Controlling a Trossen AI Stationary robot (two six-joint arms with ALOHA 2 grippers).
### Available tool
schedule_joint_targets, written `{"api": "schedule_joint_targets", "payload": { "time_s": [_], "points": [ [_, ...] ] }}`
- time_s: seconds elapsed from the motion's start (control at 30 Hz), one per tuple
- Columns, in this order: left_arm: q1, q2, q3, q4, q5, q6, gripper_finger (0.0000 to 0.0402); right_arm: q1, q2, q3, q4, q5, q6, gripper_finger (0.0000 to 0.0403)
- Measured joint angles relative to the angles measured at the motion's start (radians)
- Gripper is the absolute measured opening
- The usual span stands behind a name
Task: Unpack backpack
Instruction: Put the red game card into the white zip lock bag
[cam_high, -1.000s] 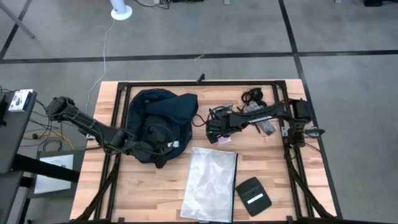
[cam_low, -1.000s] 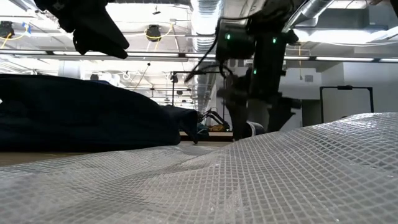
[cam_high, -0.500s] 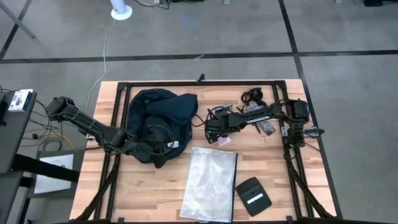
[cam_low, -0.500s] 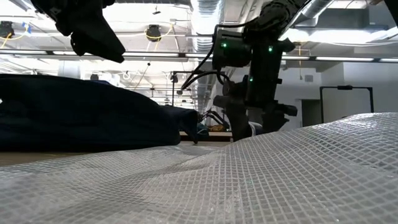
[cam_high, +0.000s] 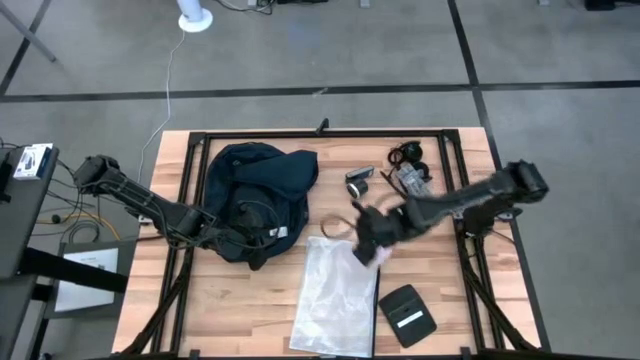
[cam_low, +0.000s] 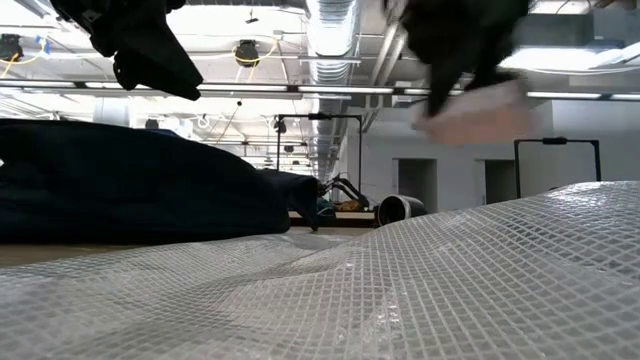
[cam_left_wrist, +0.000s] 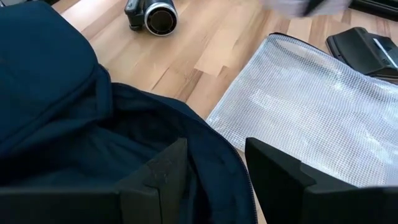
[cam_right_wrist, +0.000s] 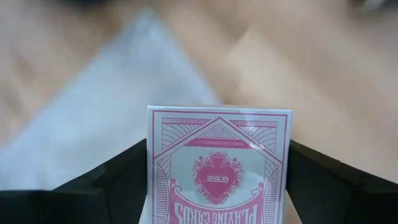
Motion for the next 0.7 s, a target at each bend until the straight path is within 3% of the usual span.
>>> {"api": "schedule_joint_targets", "payload": {
  "time_s": [0.2,0.3,0.5,0.6,0.7],
  "points": [
    [0.000,0.000,0.000,0.006,0.005,-0.012,0.0152,0.262,-0.014,0.000,-0.172,-0.004,0.091,0.0312],
    [0.001,0.013,0.000,0.063,0.110,-0.013,0.0152,0.333,0.022,-0.001,-0.174,-0.024,0.092,0.0313],
    [-0.010,0.149,0.001,0.284,0.430,0.099,0.0152,0.326,0.121,-0.001,-0.122,-0.178,-0.031,0.0315],
    [-0.009,0.245,0.001,0.362,0.524,0.154,0.0152,0.294,0.173,-0.001,-0.124,-0.227,-0.109,0.0315],
    [0.000,0.340,0.001,0.382,0.545,0.181,0.0152,0.260,0.206,-0.001,-0.121,-0.246,-0.178,0.0316]
  ]
}}
